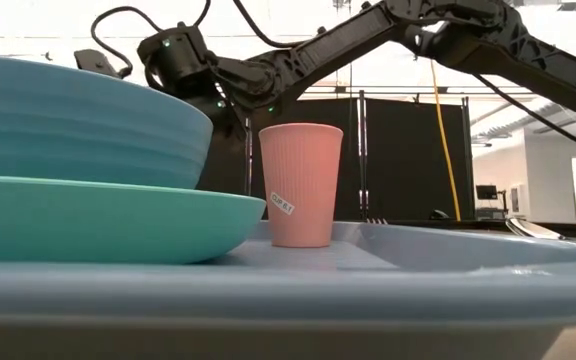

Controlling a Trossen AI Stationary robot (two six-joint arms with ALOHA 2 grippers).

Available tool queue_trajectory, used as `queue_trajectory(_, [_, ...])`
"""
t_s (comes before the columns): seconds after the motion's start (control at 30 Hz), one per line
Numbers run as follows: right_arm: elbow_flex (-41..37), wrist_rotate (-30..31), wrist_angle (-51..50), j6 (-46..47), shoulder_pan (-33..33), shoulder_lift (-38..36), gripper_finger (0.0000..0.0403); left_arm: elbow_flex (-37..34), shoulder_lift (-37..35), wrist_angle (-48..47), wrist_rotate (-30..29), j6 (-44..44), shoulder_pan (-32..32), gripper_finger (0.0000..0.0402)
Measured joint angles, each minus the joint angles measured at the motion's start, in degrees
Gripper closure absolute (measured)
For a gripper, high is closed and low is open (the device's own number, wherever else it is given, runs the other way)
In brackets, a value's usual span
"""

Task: Set up tray
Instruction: Put the yellow table napkin on top of the blue tray to the left of the green plate

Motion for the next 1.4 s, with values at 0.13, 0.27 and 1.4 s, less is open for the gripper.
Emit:
queue_trajectory(0.13, [0.00, -0.08, 0.27, -0.20, 0.10, -0.01, 0.0259, 0.00, 0.00, 0.66, 0.01, 1.41, 0.00, 0.0050])
queue_trajectory(0.27, [0.00, -0.19, 2.57, 0.12, 0.71, 0.58, 0.0259, 0.00, 0.00, 0.68, 0.02, 1.41, 0.00, 0.0050])
queue_trajectory(1.4, [-0.02, -0.54, 6.94, -3.27, 1.85, 1.03, 0.0402, 0.00, 0.02, 6.47, 2.79, 6.16, -0.01, 0.0050])
